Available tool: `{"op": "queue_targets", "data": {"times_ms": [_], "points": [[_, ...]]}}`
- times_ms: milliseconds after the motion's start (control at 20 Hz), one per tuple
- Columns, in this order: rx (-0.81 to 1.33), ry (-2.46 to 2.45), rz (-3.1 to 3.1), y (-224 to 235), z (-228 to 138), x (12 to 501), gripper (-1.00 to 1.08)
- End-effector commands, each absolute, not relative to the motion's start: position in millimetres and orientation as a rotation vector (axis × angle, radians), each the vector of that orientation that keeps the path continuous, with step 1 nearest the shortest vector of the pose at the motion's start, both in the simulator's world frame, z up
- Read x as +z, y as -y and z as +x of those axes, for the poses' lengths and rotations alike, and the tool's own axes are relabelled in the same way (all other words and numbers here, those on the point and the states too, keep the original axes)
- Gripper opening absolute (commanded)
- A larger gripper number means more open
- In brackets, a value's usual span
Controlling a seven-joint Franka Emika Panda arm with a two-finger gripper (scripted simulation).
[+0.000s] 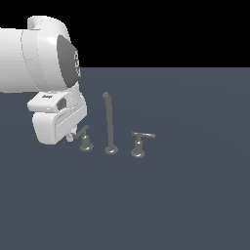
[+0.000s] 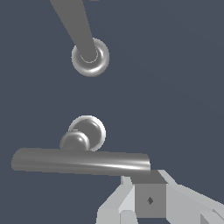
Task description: Turn on the faucet by rotating a designated handle.
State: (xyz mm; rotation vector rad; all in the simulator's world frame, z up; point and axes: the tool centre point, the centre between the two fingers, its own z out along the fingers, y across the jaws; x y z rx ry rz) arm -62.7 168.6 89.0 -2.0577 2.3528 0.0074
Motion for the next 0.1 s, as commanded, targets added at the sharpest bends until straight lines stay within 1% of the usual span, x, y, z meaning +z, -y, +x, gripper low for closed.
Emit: {"op": "queue_targets", "data": {"times_ms": [0,50], "points": [[0.0,-2.43,-1.991,-119.4,-59.6,89.2,-1.0],[0.0,-2.43,-1.991,-119.4,-59.6,89.2,-1.0]]}}
